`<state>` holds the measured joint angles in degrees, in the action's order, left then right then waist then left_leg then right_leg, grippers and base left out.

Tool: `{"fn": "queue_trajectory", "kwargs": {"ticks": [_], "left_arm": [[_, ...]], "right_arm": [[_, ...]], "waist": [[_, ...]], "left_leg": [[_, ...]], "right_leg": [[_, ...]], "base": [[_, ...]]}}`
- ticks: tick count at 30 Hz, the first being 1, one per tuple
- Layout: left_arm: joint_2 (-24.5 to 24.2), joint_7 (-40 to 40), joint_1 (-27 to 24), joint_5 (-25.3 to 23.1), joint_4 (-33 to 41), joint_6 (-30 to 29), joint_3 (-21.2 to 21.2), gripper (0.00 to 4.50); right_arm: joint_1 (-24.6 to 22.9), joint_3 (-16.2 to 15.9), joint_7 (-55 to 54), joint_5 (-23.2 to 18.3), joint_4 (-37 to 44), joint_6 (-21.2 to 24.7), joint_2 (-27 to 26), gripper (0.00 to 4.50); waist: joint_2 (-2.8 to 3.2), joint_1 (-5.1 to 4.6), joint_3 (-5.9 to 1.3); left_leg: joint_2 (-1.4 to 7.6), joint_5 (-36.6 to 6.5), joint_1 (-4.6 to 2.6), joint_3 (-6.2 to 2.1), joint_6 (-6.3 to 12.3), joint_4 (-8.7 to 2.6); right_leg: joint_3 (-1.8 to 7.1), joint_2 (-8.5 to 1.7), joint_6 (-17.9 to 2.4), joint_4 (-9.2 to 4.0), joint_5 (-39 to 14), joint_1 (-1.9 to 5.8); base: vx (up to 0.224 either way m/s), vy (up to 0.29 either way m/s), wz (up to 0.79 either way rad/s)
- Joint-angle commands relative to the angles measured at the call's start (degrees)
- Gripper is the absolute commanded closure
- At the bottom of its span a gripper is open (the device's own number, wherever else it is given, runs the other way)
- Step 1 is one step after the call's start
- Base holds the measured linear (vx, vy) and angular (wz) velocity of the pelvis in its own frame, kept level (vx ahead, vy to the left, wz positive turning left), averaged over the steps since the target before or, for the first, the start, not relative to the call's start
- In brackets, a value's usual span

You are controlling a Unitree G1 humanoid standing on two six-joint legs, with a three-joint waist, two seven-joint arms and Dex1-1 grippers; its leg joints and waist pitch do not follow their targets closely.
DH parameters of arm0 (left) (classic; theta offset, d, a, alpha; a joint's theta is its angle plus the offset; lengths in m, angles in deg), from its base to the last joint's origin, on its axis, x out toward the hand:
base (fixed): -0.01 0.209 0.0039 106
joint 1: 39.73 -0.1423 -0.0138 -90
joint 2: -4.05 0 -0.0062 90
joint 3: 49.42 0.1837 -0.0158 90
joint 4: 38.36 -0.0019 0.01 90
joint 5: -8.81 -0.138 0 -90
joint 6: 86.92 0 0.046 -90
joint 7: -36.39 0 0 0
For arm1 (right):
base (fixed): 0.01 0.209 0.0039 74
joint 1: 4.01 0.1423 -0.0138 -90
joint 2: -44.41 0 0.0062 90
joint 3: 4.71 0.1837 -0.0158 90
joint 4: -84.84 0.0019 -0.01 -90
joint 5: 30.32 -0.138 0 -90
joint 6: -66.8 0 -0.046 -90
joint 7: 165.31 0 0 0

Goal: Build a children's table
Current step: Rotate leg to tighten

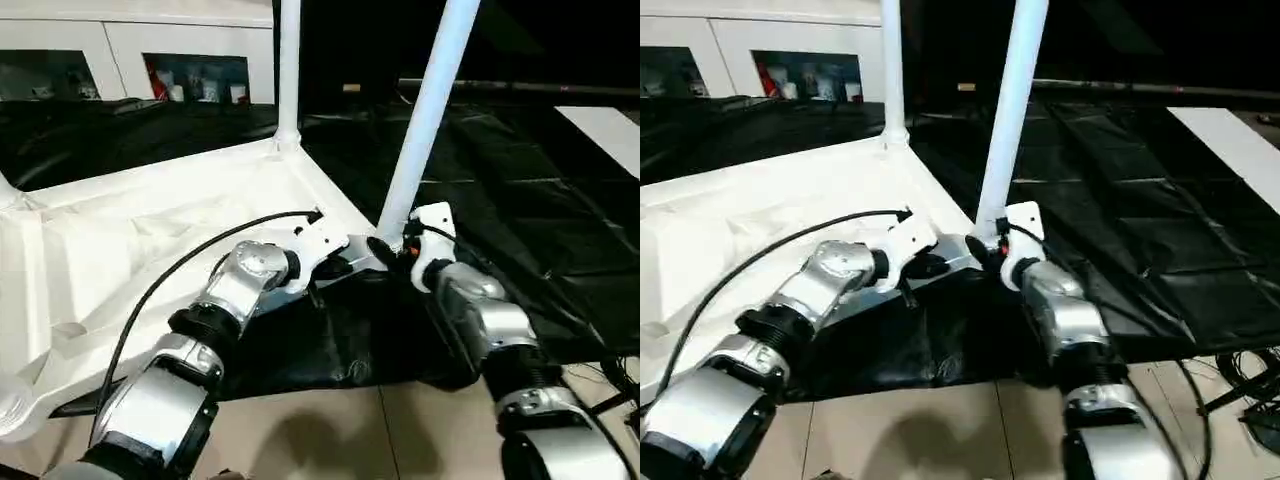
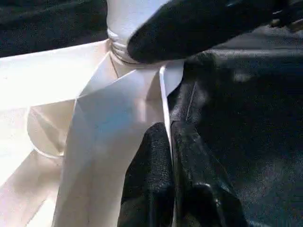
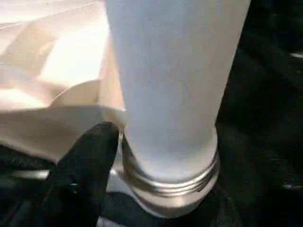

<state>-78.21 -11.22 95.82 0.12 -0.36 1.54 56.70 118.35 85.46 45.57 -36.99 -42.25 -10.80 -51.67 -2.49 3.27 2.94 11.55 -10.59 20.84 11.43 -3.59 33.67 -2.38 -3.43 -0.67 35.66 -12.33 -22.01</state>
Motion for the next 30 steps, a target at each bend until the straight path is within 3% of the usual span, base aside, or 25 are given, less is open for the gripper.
{"fn": "queue_trajectory", "kwargs": {"ticks": [1, 4, 9, 12, 17, 20, 21, 26, 27, 30], "left_arm": [[-0.40, -3.04, -1.13, -1.04, -0.07, 1.01, 2.25, 4.50], [-3.27, -9.81, -2.71, 0.51, 2.11, 3.27, 2.37, 4.50], [-6.52, -16.43, -4.38, 1.70, 4.59, 6.30, 3.06, 4.50], [-7.96, -19.35, -5.30, 2.78, 6.06, 6.97, 2.54, 4.50], [-9.05, -21.22, -6.58, 3.59, 8.40, 6.46, 2.32, 4.50], [-9.26, -22.01, -7.00, 3.89, 9.02, 6.13, 2.41, 4.50], [-9.37, -22.57, -7.46, 4.18, 9.86, 5.82, 2.44, 4.50], [-9.50, -23.04, -8.05, 4.47, 11.11, 5.16, 2.45, 4.50], [-9.46, -22.95, -8.02, 4.42, 11.06, 5.11, 2.43, 4.50], [-9.56, -22.85, -8.16, 4.36, 11.33, 4.92, 2.37, 4.50]], "right_arm": [[-1.44, -5.96, 10.33, -0.83, 4.41, 0.61, 0.86, 0.71], [-4.01, -6.93, 19.76, -2.01, 9.02, 0.20, 7.52, 0.71], [-5.27, -7.12, 24.65, -1.56, 10.24, -0.51, 11.68, 0.71], [-5.97, -7.87, 26.63, -1.38, 11.32, -0.17, 13.35, 0.71], [-6.06, -8.18, 26.81, -1.04, 11.12, -0.30, 13.27, 0.71], [-5.74, -7.97, 26.60, -1.26, 10.72, -0.53, 12.31, 0.71], [-5.32, -7.61, 26.13, -1.62, 10.25, -0.45, 11.40, 0.71], [-4.58, -8.07, 26.09, -1.69, 9.10, -0.84, 10.89, 0.71], [-4.47, -8.15, 26.22, -1.60, 8.83, -0.96, 10.94, 0.98], [-4.52, -8.02, 26.48, -1.36, 8.60, -1.07, 10.96, 1.10]], "waist": [[0.10, 0.20, -3.23], [0.18, 0.45, -3.41], [0.28, 0.24, -3.56], [0.29, 0.33, -3.48], [0.33, 0.47, -3.39], [0.38, 0.51, -3.44], [0.02, 0.52, -3.48], [0.26, 0.54, -3.50], [0.22, 0.53, -3.52], [0.24, 0.59, -3.53]], "left_leg": [[2.19, -9.21, -0.73, -1.15, 2.33, -3.86], [2.33, -8.25, -0.68, -1.15, 3.40, -3.74], [2.46, -6.27, -0.66, -1.01, 4.30, -3.60], [2.49, -6.78, -0.78, -0.91, 4.33, -3.56], [2.70, -8.25, -0.96, -0.88, 3.04, -3.67], [2.62, -7.41, -0.84, -0.85, 2.94, -3.65], [2.61, -7.15, -0.87, -0.83, 3.04, -3.64], [2.58, -6.25, -0.88, -0.82, 3.22, -3.61], [2.53, -6.25, -0.84, -0.82, 3.22, -3.58], [2.50, -5.97, -0.86, -0.82, 3.31, -3.55]], "right_leg": [[2.69, -4.72, -13.10, -4.57, -3.34, 2.29], [2.65, -4.90, -13.81, -4.23, -0.75, 2.60], [2.48, -4.71, -15.88, -3.65, 3.80, 2.61], [2.44, -4.70, -16.10, -3.74, 2.99, 2.54], [2.48, -4.83, -16.08, -3.89, -0.48, 2.34], [2.48, -4.75, -15.97, -3.70, 0.61, 2.36], [2.46, -4.74, -15.89, -3.68, 0.85, 2.39], [2.48, -4.75, -15.86, -3.53, 1.43, 2.35], [2.48, -4.75, -15.80, -3.52, 1.51, 2.40], [2.49, -4.75, -15.71, -3.51, 1.69, 2.43]], "base": [[0.000, 0.000, 0.00], [0.000, 0.000, 0.00], [0.000, 0.000, 0.00], [0.000, 0.000, 0.00], [0.000, 0.000, 0.00], [0.000, 0.000, 0.00], [0.000, 0.000, 0.00], [0.000, 0.000, 0.00], [0.000, 0.000, 0.00], [0.000, 0.000, 0.00]]}}
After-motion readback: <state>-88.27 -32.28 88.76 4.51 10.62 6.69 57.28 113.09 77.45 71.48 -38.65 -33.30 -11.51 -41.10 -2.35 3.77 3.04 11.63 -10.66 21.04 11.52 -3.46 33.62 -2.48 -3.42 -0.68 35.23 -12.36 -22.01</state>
